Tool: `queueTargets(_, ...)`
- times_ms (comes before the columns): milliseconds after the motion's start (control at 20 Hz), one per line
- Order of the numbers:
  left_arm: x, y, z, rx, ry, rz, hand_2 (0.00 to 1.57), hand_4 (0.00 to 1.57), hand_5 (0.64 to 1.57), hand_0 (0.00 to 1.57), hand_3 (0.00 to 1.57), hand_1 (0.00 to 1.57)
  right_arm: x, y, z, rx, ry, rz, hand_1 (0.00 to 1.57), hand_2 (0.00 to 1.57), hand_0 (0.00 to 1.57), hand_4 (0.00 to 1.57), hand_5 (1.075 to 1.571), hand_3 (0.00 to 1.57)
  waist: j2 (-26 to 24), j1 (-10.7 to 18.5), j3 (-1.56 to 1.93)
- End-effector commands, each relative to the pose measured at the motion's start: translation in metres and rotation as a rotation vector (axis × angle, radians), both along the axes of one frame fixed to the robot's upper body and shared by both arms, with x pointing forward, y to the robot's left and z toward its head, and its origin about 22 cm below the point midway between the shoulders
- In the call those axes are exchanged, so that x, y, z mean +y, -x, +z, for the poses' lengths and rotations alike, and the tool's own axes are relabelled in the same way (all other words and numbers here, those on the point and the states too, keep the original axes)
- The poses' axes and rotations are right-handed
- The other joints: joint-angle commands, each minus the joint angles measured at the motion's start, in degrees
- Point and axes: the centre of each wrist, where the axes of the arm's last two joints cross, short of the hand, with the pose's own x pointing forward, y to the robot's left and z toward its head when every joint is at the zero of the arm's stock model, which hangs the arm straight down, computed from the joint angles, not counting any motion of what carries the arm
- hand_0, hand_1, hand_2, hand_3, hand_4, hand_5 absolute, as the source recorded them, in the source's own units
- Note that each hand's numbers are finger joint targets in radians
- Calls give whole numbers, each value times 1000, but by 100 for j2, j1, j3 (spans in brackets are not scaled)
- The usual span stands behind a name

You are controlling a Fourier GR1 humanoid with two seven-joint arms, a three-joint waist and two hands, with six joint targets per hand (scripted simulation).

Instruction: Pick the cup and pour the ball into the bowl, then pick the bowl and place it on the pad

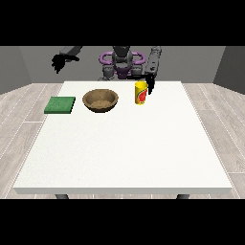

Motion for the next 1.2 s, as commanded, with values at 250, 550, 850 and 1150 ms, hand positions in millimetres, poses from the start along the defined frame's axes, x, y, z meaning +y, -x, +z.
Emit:
queueTargets(250,-2,-9,-31,18,-115,126,1204,761,1539,995,997,995,-26,-11,28,-72,7,91,0,0,0,233,1567,0,472,-570,-9)
queueTargets(550,4,-9,-43,53,-245,166,1571,1211,1550,1309,1571,1309,-46,7,8,-11,-20,39,0,0,0,310,1569,0,144,-446,-5)
queueTargets(850,-34,-36,-11,56,-503,194,1571,1211,1559,1328,1571,1328,-63,-10,12,118,-16,5,0,0,0,420,1571,0,-676,-200,16)
queueTargets(1150,-18,-66,3,69,-897,200,1571,1244,1561,1313,1571,1313,-55,-27,24,145,28,-20,0,0,0,581,1568,0,-873,-174,25)
